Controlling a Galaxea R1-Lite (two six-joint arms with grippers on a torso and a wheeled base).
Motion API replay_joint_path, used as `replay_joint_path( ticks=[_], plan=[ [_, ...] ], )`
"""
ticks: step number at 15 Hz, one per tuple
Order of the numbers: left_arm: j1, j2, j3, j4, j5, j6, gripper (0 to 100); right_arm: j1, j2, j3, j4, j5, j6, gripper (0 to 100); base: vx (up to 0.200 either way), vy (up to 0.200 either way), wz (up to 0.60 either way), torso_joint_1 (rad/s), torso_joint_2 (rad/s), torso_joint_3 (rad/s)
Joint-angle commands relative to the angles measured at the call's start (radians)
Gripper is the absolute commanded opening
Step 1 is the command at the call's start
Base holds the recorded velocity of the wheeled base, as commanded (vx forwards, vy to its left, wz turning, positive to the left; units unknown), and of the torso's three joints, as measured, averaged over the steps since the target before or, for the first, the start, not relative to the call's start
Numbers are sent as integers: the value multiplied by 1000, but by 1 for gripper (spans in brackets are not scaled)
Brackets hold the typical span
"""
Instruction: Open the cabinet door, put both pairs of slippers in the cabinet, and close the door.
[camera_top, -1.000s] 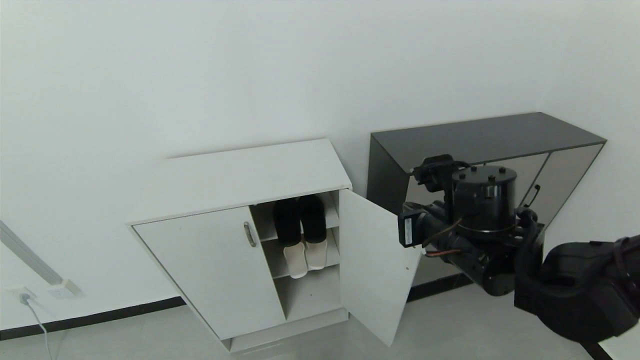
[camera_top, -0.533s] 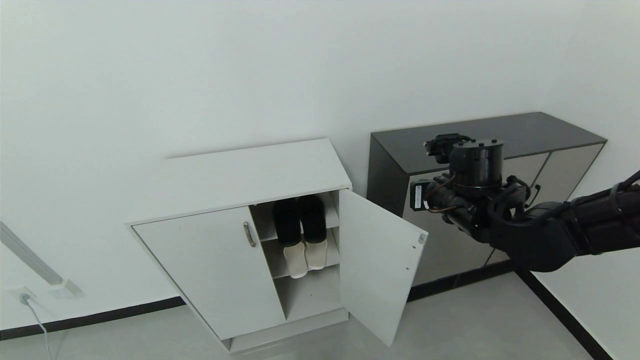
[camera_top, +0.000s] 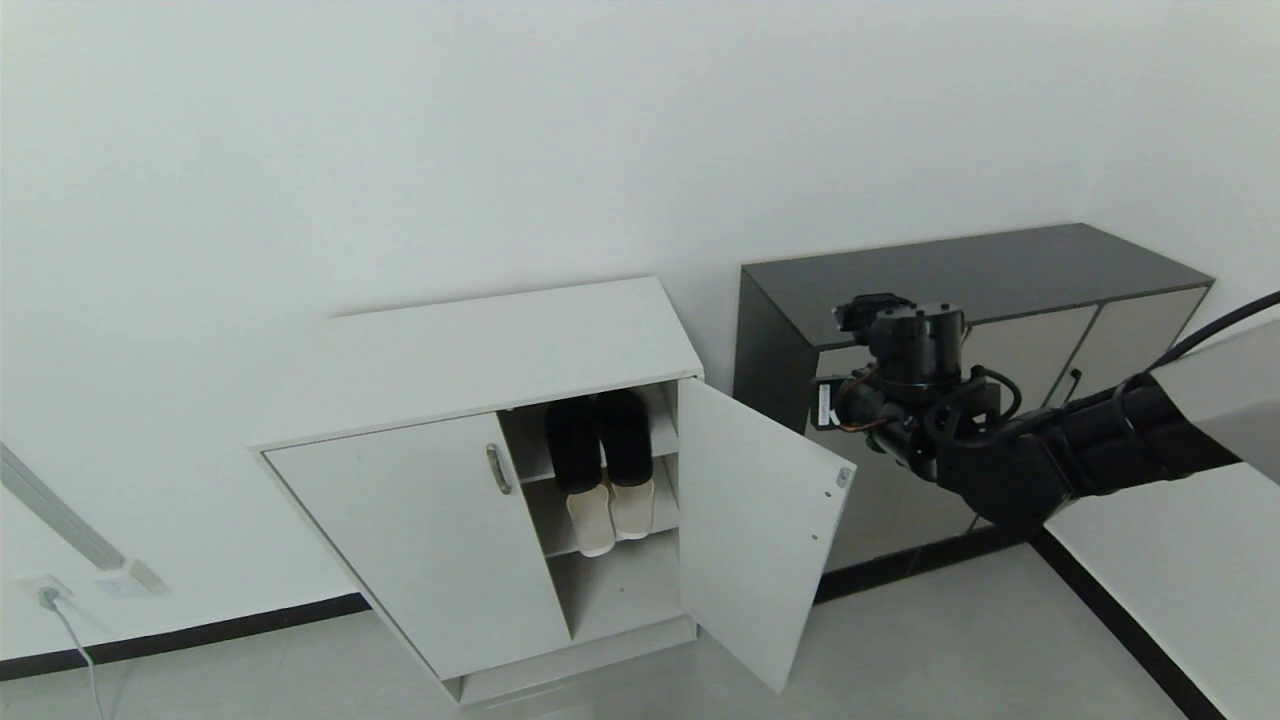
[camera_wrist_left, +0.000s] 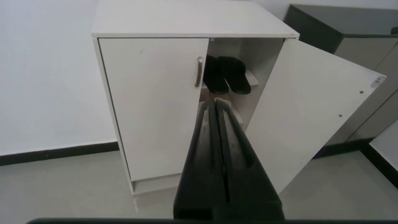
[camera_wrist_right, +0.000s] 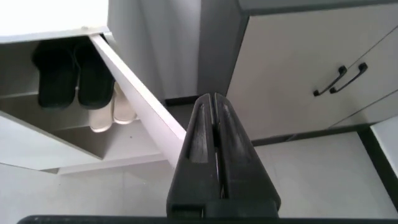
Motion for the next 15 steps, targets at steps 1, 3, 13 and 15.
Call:
replay_joint_path(
  ticks=[1, 3, 13, 15],
  plan=[
    [0, 2, 0, 0, 0, 0, 0, -8, 36, -6, -1, 2, 2, 0, 0, 0, 0, 0, 0, 0],
    [0, 2, 0, 0, 0, 0, 0, -10, 67, -3, -1, 20, 44, 0, 0, 0, 0, 0, 0, 0],
    [0, 0, 0, 0, -1, 0, 0, -34, 180, -77, -4, 76, 50, 0, 0, 0, 0, 0, 0, 0],
    [0, 0, 0, 0, -1, 0, 0, -34, 194, -84, -4, 76, 50, 0, 0, 0, 0, 0, 0, 0]
  ],
)
